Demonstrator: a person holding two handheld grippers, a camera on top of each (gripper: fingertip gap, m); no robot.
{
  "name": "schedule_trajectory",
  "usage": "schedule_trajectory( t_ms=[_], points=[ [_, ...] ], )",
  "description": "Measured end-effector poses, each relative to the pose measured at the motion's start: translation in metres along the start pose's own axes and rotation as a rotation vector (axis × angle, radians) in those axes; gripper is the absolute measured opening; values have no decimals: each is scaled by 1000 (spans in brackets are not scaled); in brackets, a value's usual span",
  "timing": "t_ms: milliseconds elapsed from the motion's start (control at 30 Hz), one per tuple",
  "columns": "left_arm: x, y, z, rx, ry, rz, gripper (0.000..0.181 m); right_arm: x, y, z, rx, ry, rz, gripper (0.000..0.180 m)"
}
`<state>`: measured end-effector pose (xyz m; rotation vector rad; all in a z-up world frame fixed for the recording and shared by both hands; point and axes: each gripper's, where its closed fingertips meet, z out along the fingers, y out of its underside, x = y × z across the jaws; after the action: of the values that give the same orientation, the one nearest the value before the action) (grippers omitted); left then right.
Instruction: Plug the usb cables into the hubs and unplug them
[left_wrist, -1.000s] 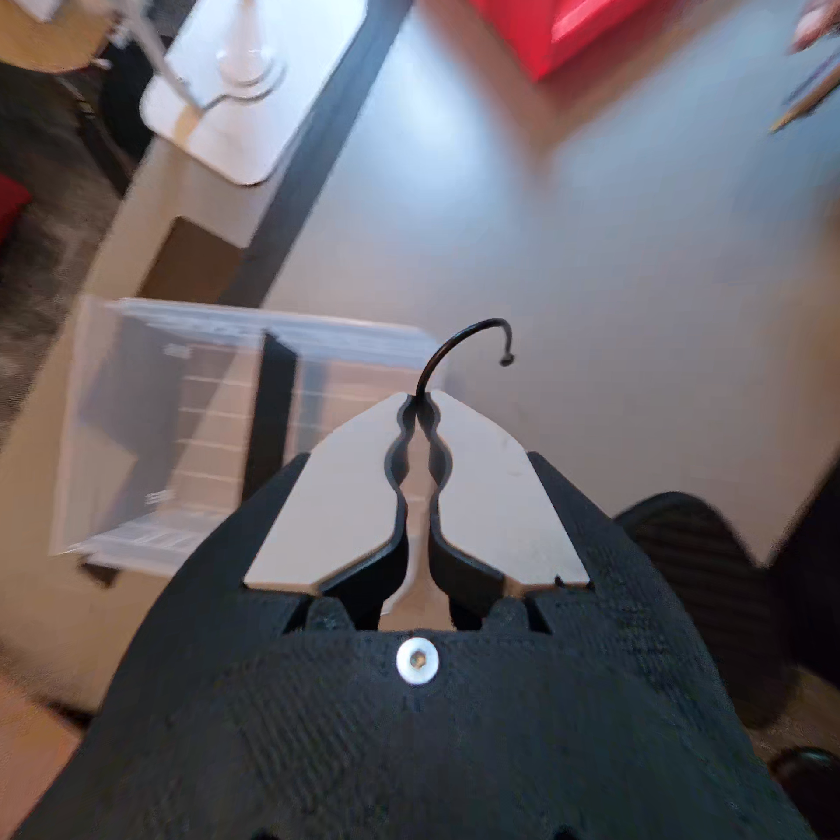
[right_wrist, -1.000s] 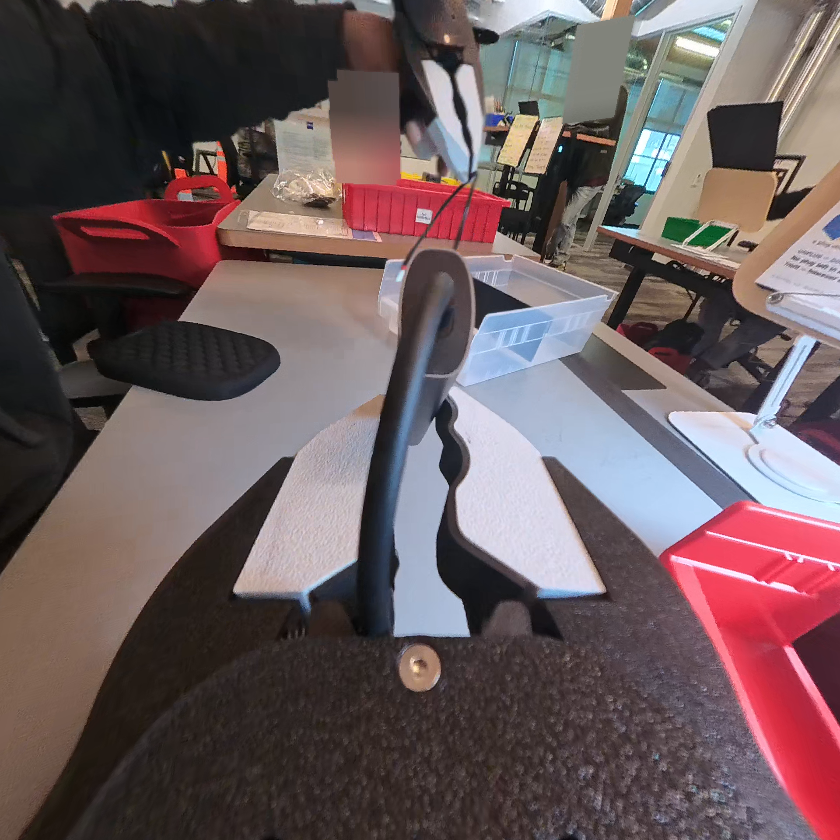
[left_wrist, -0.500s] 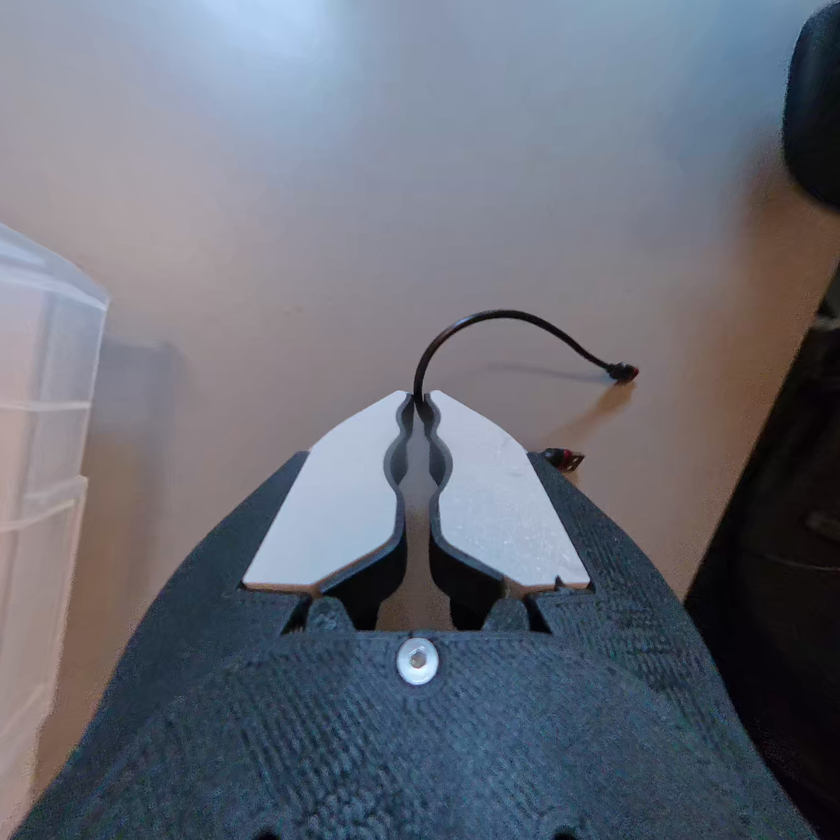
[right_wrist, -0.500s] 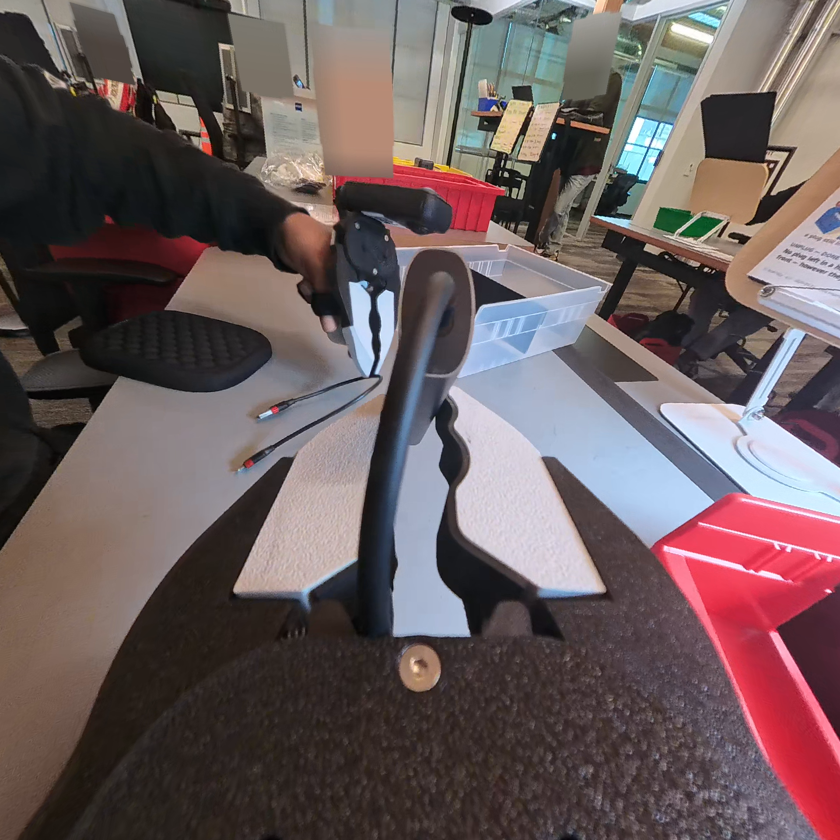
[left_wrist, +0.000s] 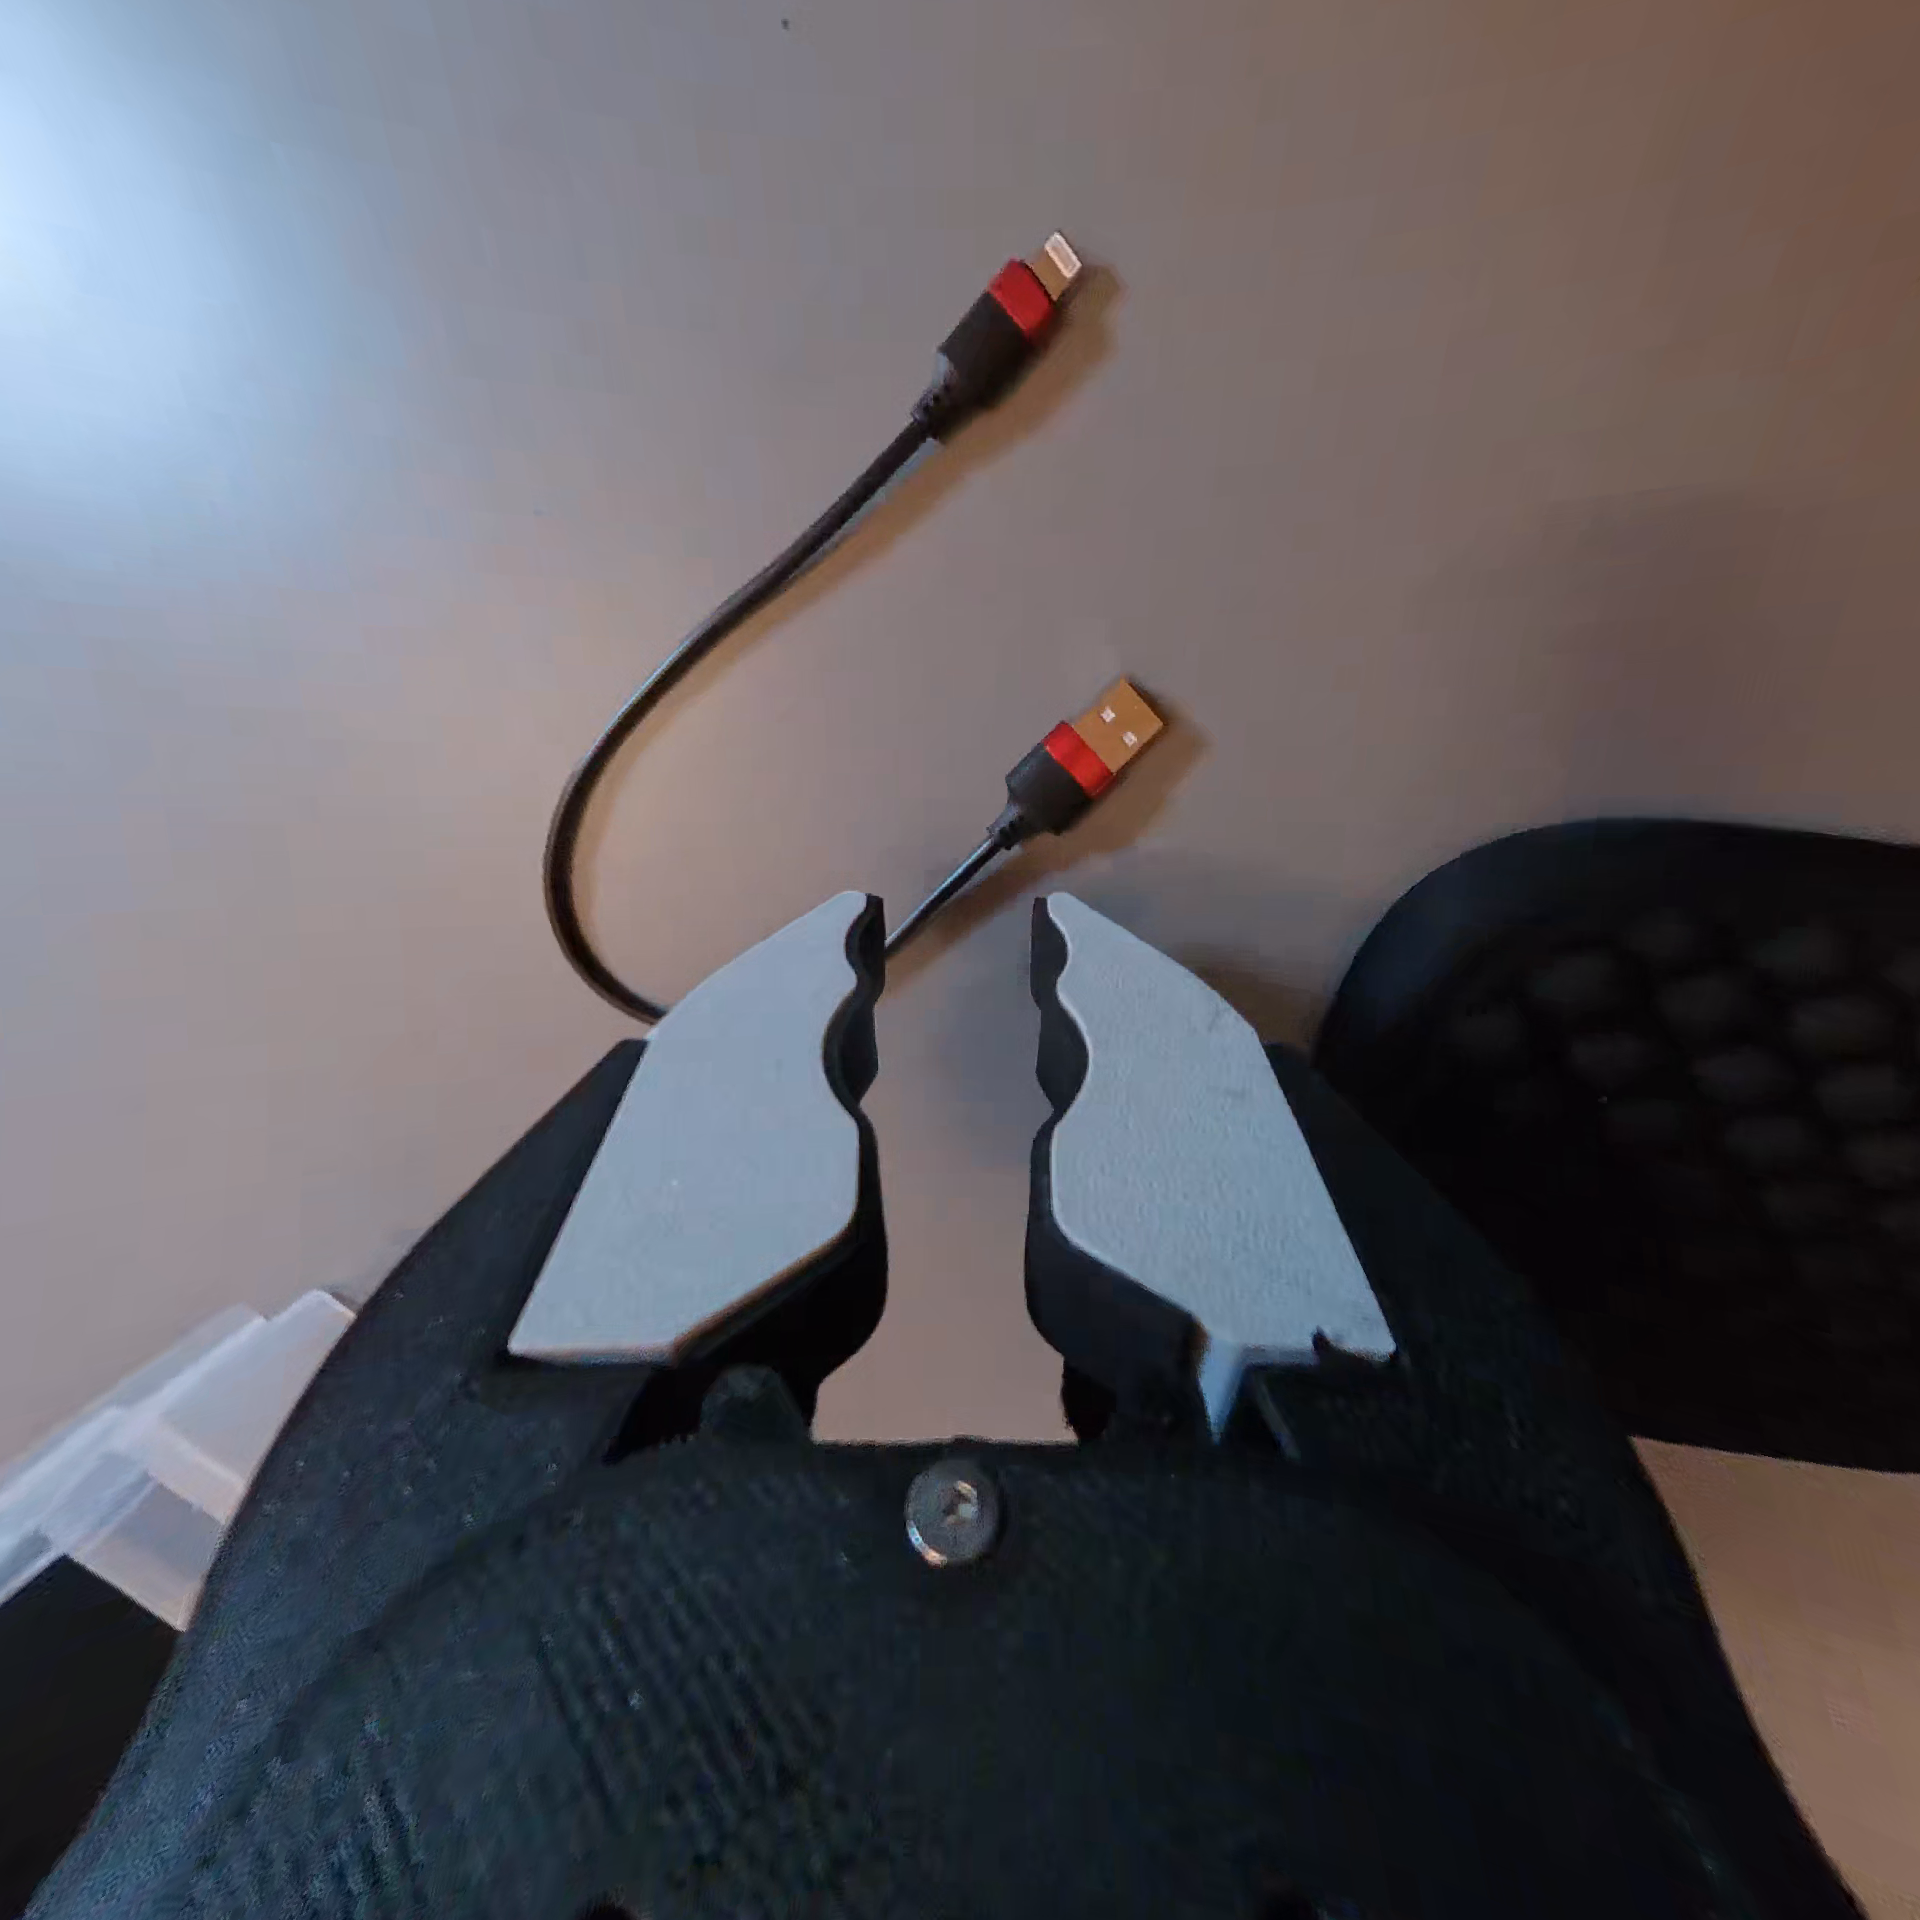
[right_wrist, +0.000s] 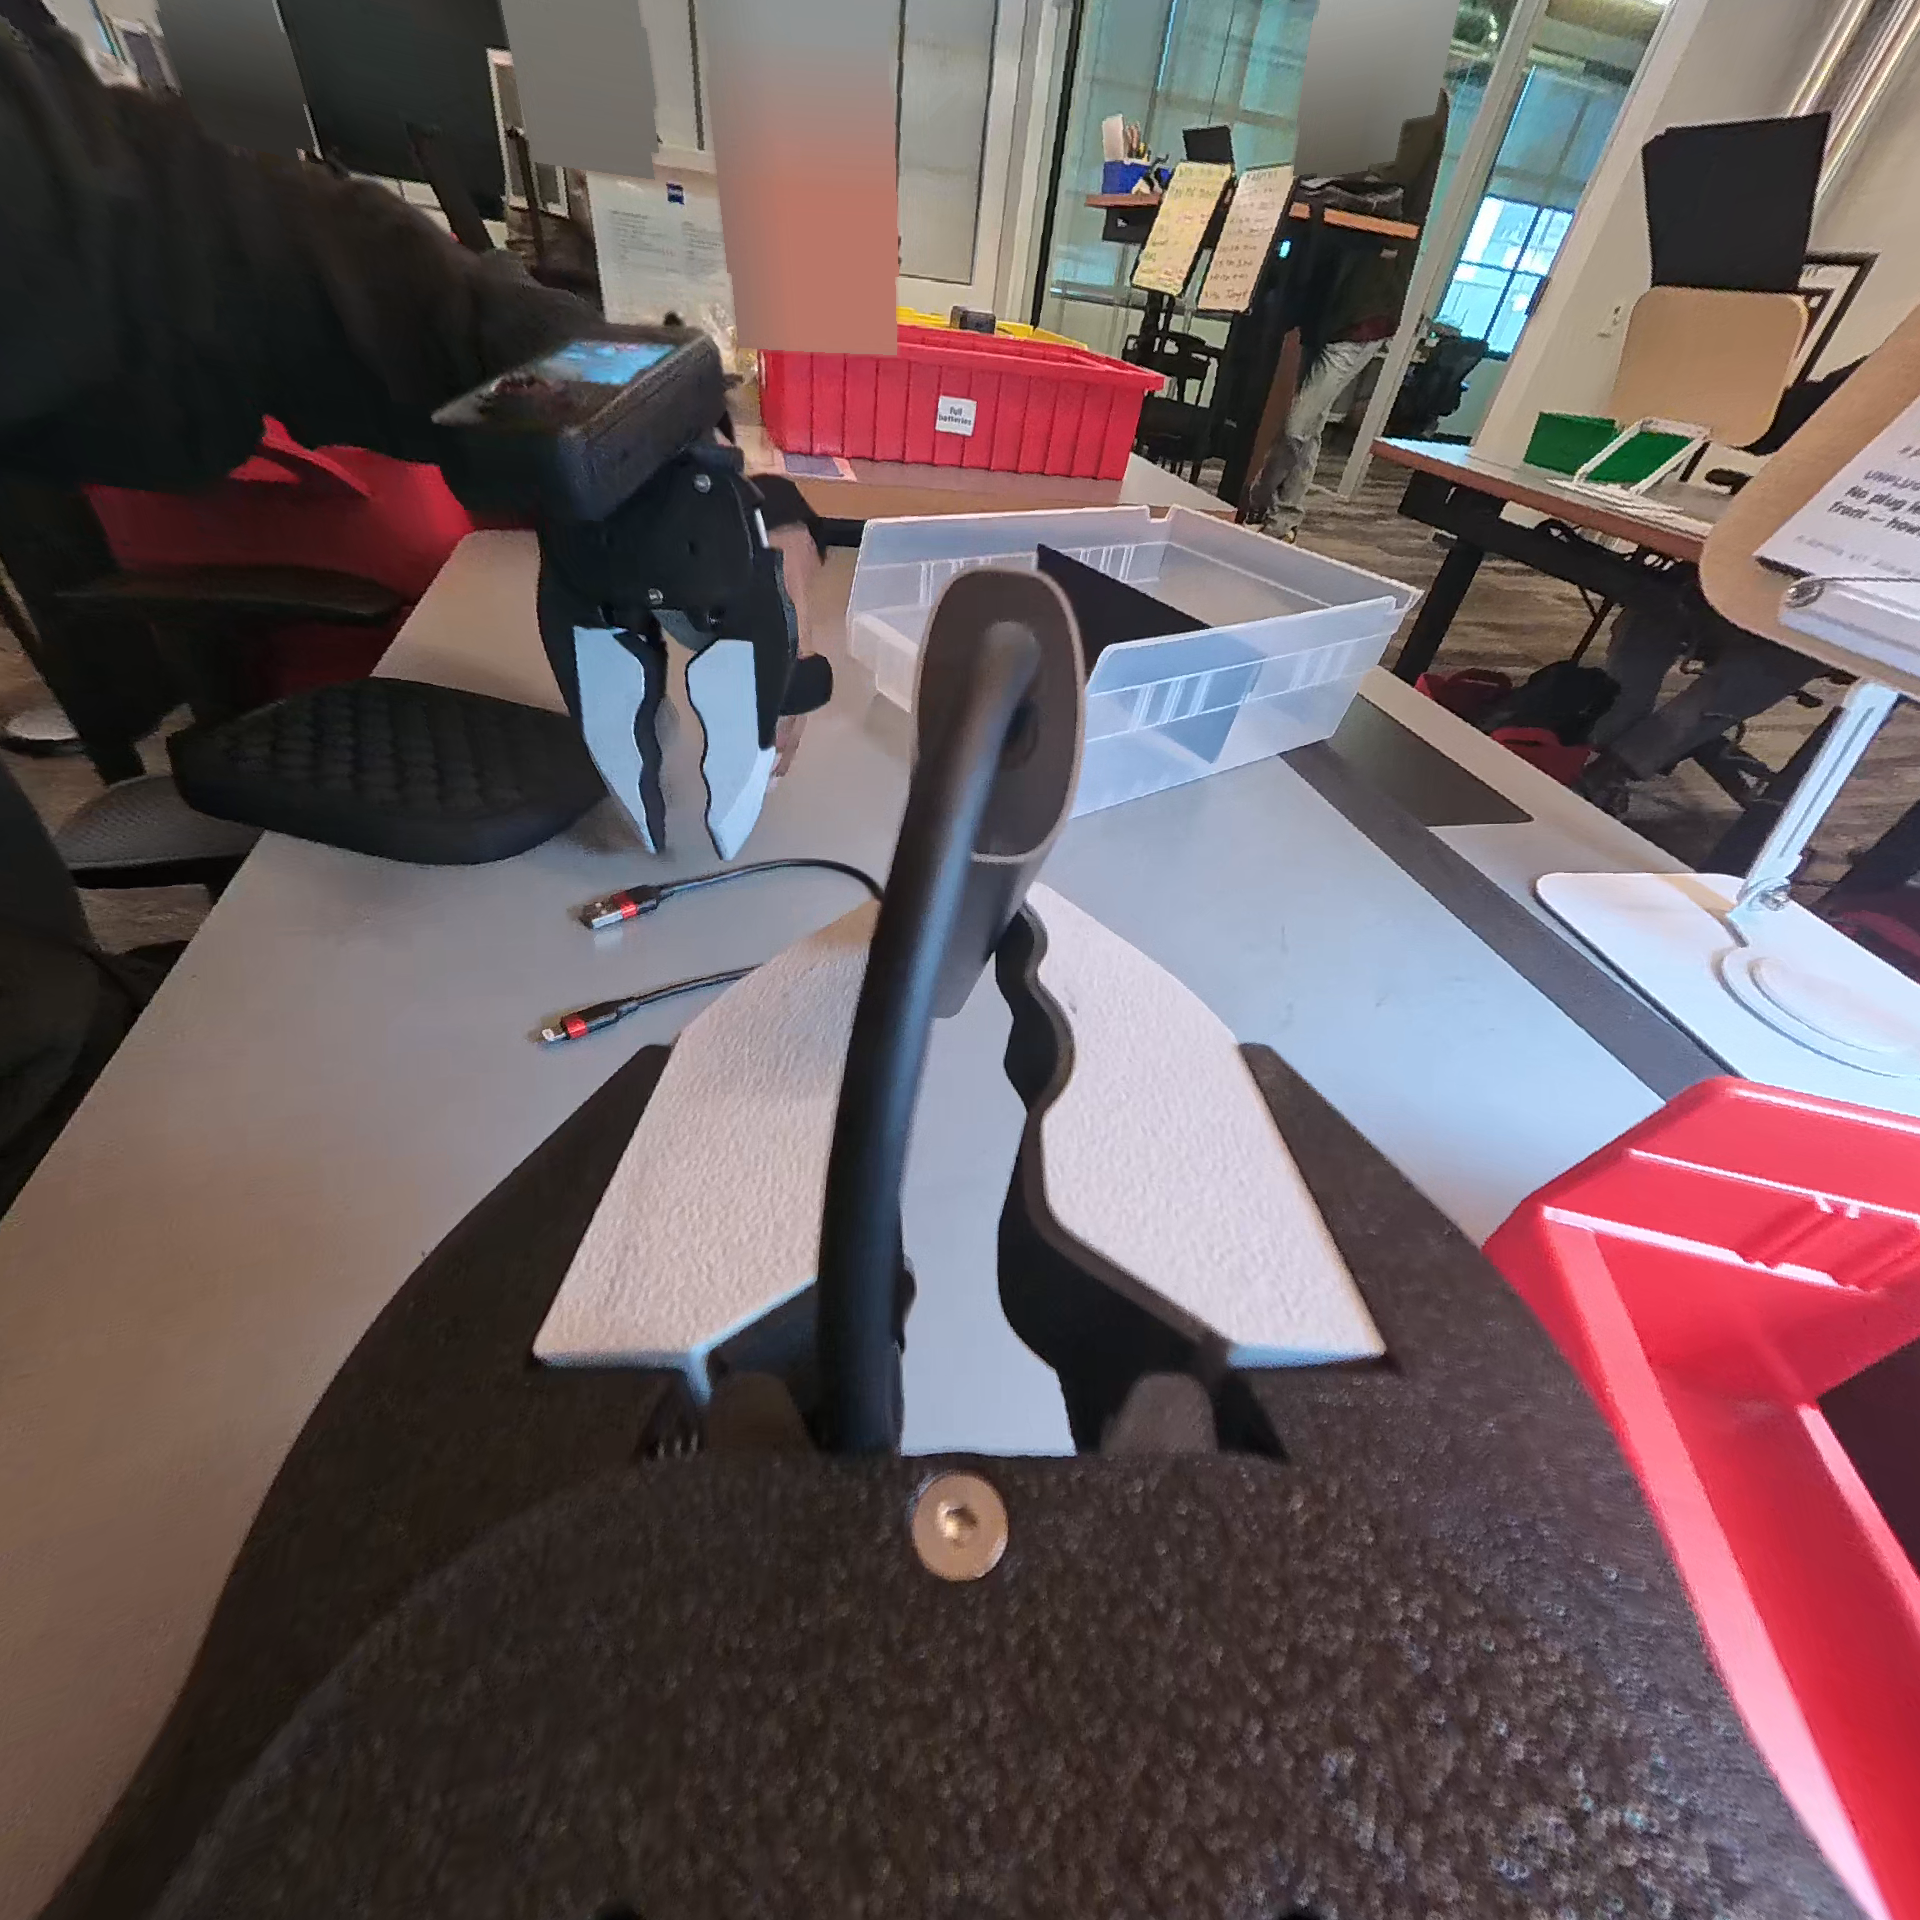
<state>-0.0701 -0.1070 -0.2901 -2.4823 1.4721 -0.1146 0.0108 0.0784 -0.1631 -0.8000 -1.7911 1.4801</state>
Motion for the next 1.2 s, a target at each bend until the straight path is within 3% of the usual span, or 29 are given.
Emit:
schedule_trajectory(
  t_ms=[167,333,700,933,1033,1200],
  points=[
    [3,-8,18,9,75,45,20,-4,1,1,0,-21,-2,17],
    [-10,-35,25,170,51,-115,4,-13,-3,-2,47,-90,-6,17],
    [-61,-99,-23,830,0,-624,5,-28,-3,-2,80,-173,-48,18],
    [-64,-110,-34,970,17,-690,5,-37,9,7,14,-189,-85,18],
    [-72,-103,-39,974,-71,-692,5,-37,14,11,-11,-187,-86,18],
    [-98,-79,-69,902,-411,-651,5,-30,19,11,-27,-161,-77,18]
  ],
)
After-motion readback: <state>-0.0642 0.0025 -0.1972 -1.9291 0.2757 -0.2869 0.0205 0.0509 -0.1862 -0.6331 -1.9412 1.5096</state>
